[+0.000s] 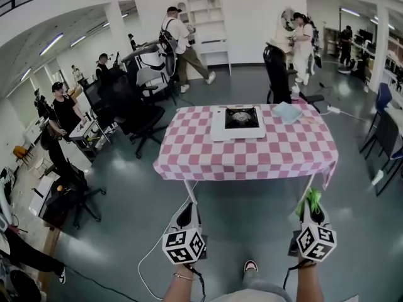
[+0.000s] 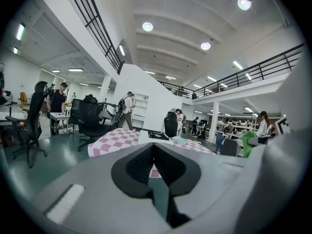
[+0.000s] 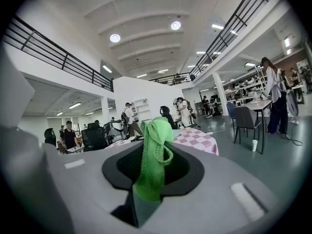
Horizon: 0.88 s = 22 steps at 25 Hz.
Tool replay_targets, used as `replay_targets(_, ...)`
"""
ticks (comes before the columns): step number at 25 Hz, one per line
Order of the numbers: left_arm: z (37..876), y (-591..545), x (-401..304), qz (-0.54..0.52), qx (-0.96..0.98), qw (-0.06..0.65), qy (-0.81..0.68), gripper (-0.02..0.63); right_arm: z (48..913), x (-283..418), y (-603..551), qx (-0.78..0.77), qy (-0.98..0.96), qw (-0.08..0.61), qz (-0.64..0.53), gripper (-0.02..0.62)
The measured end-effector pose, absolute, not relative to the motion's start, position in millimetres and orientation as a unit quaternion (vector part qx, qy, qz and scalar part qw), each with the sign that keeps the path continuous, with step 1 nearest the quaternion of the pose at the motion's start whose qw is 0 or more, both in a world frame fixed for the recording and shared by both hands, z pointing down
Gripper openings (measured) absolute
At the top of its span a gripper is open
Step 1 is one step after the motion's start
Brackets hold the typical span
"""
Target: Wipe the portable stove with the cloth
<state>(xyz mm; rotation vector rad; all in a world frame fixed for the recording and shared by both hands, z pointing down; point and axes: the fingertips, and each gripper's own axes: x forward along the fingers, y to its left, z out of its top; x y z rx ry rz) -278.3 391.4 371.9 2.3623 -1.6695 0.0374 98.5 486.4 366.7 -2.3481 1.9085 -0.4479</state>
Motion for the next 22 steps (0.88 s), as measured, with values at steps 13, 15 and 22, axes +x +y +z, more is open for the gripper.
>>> replay_targets(13,362.0,277.8,-216.9,0.004,0.793,0.118,-0.598,0.0,364.7,167.2,355.3,-0.737,0.656,0.056,-0.153,0.098)
replay_targets(15,363.0,262.9,-209.7,0.004,0.79,0.117,-0.601,0.0,366.5,175.7,338.3,-0.735,0.659,0.057,-0.154,0.098)
replay_targets(22,373.3,227.2,-188.2,0.016,0.789,0.123,-0.602,0.0,375.8,198.2,299.9,-0.732,0.658,0.058,-0.164,0.098)
